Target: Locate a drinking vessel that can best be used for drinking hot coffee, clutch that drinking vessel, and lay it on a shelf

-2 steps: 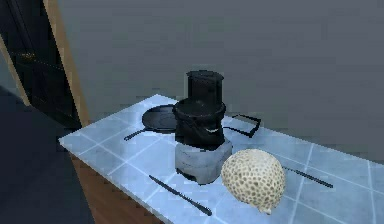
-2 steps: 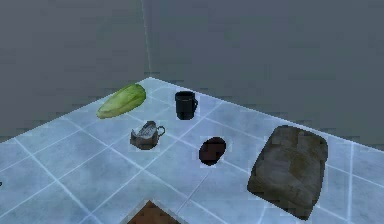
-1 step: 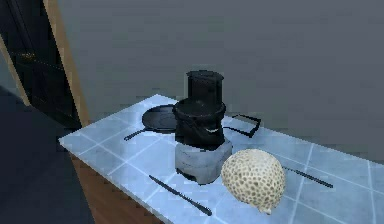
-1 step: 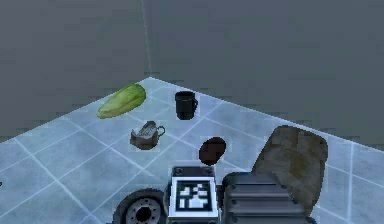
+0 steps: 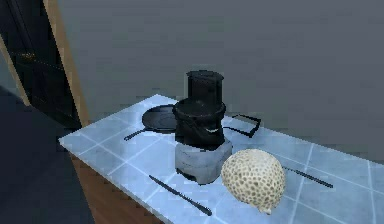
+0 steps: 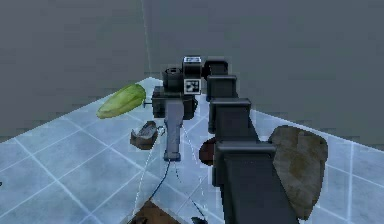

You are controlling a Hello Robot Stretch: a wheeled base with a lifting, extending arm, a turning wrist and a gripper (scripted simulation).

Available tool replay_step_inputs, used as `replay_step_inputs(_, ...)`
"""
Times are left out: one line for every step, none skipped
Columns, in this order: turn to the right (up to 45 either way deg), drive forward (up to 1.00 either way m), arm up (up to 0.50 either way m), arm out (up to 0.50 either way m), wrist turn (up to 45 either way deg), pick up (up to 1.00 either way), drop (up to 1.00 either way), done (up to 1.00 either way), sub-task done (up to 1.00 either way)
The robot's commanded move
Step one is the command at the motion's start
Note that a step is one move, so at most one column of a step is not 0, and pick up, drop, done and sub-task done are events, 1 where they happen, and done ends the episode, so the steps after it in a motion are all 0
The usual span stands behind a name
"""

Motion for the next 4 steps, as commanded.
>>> replay_step_inputs(0.0,0.00,0.00,0.00,45.0,0.00,0.00,0.00,0.00)
replay_step_inputs(0.0,0.00,0.00,0.00,45.0,0.00,0.00,0.00,0.00)
replay_step_inputs(0.0,0.00,0.00,0.00,45.0,0.00,0.00,0.00,0.00)
replay_step_inputs(0.0,0.00,0.00,0.00,6.0,0.00,0.00,0.00,0.00)
